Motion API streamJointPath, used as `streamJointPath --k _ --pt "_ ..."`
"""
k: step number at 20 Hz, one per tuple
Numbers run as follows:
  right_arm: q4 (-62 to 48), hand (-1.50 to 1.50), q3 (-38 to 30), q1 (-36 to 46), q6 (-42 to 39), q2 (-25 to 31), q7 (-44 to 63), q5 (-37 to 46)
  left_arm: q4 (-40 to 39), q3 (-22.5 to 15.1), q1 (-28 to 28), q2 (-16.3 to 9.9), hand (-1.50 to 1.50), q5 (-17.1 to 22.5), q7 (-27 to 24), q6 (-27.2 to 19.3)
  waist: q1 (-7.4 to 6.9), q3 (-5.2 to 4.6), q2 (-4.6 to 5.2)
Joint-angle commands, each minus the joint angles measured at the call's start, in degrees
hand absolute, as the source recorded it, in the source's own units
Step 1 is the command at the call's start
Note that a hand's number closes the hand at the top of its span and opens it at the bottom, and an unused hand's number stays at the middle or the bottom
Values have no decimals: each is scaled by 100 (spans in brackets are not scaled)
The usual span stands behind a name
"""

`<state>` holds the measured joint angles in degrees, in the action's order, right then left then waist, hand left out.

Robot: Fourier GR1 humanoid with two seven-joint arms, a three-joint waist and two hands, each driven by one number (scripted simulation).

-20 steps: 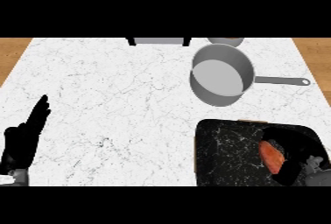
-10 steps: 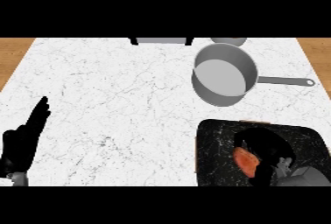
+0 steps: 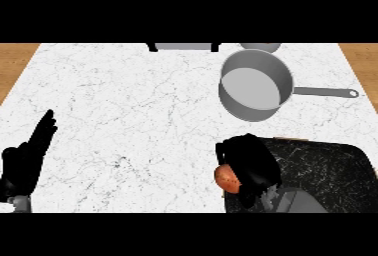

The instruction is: Pick the sweet potato from the tray and place it in the pot

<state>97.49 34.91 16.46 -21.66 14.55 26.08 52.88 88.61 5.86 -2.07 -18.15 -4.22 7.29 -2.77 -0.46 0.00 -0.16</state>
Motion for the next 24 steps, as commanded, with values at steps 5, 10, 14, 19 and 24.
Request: streamJointPath --k 5,10,14,19,24 --pt "1469 150 -188 359 934 -2 631 1220 152 73 47 2 0 -77 235 -120 118 3 -26" --pt "1904 150 -928 439 897 -477 796 724 -58 16 -104 105 0 -133 -135 -14 56 0 10" --pt "1568 150 -1817 844 923 -494 379 255 62 48 151 130 0 -96 126 34 38 1 19" --pt "615 150 -2628 1191 1432 -380 -415 -57 -408 372 464 -76 0 65 -99 274 33 0 32" --pt "-541 150 -3496 1844 1654 -145 -1217 -540 82 178 83 158 0 -137 88 145 -27 2 35"
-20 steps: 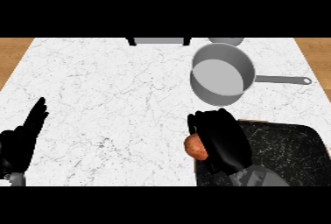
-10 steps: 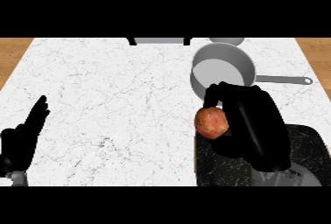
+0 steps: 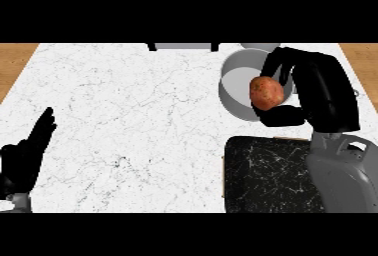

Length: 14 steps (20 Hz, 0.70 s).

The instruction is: Pick the sweet potato from the tray and place it in the pot

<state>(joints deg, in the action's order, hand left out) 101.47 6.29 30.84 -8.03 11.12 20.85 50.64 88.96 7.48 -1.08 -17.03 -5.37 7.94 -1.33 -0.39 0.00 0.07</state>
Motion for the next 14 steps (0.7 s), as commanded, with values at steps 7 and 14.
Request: streamJointPath --k 7,14 --pt "-2685 150 -925 1285 546 431 -1379 -209 71 135 -46 13 0 -14 56 154 -35 0 8" --pt "-5436 150 -1162 2370 1563 493 -2478 95 -19 -45 285 94 0 -206 155 96 -180 3 77"
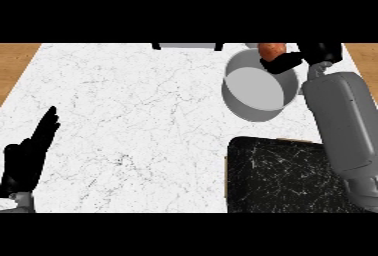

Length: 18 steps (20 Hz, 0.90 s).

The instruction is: Pick the sweet potato from the tray and place it in the pot

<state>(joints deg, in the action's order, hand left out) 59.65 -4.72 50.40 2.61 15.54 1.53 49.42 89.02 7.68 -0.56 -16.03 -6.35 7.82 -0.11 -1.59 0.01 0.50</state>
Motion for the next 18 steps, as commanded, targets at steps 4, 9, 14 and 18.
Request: streamJointPath --k 4,9,14,18 --pt "-2329 150 -34 849 903 143 -814 561 -15 -29 112 78 0 -19 36 23 -83 2 25" --pt "-3412 -150 -577 1126 1184 -61 -1185 96 -173 -8 334 47 0 -138 -62 -47 -144 6 70" --pt "-4039 -150 -1042 1315 983 24 -1722 -361 -310 -25 479 54 0 -72 37 67 -197 11 112" --pt "-4405 -150 -1203 1622 807 260 -2044 -462 -96 78 310 -64 0 36 5 208 -220 10 92"
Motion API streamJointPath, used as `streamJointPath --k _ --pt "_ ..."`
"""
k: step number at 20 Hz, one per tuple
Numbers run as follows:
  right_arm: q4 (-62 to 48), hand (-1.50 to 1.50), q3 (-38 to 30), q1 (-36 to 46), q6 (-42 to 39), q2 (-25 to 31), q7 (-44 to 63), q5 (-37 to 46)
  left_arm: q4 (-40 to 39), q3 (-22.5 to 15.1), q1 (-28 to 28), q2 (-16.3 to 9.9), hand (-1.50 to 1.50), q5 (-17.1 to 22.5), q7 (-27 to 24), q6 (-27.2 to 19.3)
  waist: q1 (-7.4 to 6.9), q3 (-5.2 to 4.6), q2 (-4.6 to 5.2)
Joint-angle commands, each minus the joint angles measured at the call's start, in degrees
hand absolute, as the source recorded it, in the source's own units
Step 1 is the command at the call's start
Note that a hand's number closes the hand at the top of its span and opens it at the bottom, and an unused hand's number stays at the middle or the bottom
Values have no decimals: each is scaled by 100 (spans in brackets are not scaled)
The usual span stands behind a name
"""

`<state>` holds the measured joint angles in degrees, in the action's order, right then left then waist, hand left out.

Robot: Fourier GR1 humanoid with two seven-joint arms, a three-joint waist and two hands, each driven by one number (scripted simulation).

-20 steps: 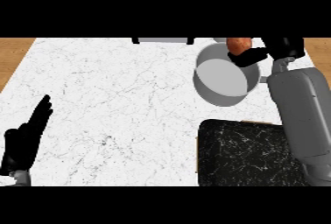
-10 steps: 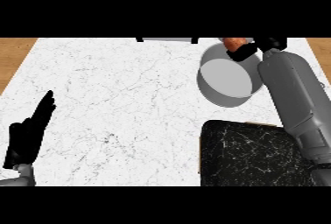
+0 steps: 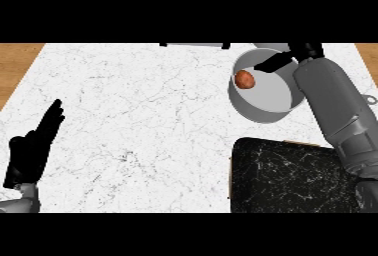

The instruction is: Pick the sweet potato from the tray and place it in the pot

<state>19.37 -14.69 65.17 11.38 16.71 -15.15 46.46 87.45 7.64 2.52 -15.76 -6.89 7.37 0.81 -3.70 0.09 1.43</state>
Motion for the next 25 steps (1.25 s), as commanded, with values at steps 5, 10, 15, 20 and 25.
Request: streamJointPath --k 5,10,15,20,25 --pt "-1 -150 -1036 32 325 -156 -1219 -1102 157 -85 -133 26 0 -33 26 69 10 13 -11" --pt "1 -150 -1654 289 -135 -123 -1376 -1868 53 -43 -8 114 0 -33 222 -29 146 2 -64" --pt "-210 -150 -1732 93 -1248 435 -1412 -2139 -106 205 -258 -17 0 57 -142 73 231 -6 -95" --pt "-270 -150 -1869 -350 -2160 934 -1729 -2450 5 235 -414 39 0 75 -219 82 236 -4 -91" --pt "98 -150 -1937 -1002 -2619 1139 -1926 -2781 -195 313 -391 75 0 -64 -383 -54 361 -10 -136"
